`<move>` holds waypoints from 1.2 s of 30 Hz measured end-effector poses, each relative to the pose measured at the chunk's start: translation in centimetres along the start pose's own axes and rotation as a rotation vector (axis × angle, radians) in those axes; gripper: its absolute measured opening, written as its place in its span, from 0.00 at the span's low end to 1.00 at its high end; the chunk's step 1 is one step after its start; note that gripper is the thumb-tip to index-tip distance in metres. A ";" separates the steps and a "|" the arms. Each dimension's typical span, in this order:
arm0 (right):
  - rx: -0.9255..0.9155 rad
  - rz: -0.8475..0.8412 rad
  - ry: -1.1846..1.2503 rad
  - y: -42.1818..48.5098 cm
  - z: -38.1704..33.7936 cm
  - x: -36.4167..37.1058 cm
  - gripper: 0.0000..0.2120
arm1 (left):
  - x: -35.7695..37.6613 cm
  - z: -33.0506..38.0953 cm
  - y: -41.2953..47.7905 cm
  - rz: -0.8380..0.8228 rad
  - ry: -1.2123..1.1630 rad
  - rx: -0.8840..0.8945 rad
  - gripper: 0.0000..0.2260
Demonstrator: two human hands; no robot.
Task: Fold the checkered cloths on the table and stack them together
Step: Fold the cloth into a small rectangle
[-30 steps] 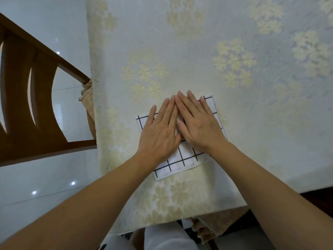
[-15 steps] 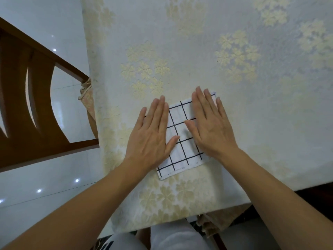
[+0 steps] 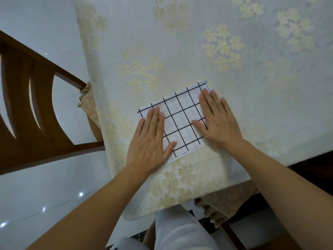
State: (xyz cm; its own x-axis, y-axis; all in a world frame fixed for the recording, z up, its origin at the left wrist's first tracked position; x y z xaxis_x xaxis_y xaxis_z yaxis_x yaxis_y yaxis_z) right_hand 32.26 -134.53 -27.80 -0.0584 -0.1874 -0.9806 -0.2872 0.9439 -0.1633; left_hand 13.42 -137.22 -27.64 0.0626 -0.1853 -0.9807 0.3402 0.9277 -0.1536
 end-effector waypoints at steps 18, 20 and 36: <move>0.041 -0.014 0.017 -0.2 0.8 -0.3 0.38 | -1.0 0.4 -0.1 -0.173 0.080 0.076 0.38; 0.055 -0.032 0.042 -0.2 1.0 -0.3 0.37 | -2.2 1.1 0.7 -0.151 0.089 0.169 0.37; 0.726 0.266 0.107 -8.8 1.6 -5.2 0.20 | -6.9 13.1 11.5 -0.069 0.060 1.210 0.18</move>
State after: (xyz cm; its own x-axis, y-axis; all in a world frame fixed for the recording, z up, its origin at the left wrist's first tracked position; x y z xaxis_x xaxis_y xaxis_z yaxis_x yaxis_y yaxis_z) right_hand 36.62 -141.41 -21.41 -0.1402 0.0800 -0.9869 0.4446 0.8957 0.0095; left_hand 29.22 -129.55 -21.08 -0.0230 -0.1778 -0.9838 0.9997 0.0079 -0.0248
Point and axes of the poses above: each hand's wrist, its own y-axis towards the middle knuckle, its own x-axis out of the palm, z = x × y, the point moved 10 cm from there along y, towards the middle knuckle, and after that the axes turned 8 degrees about -x, right-handed, at the moved point
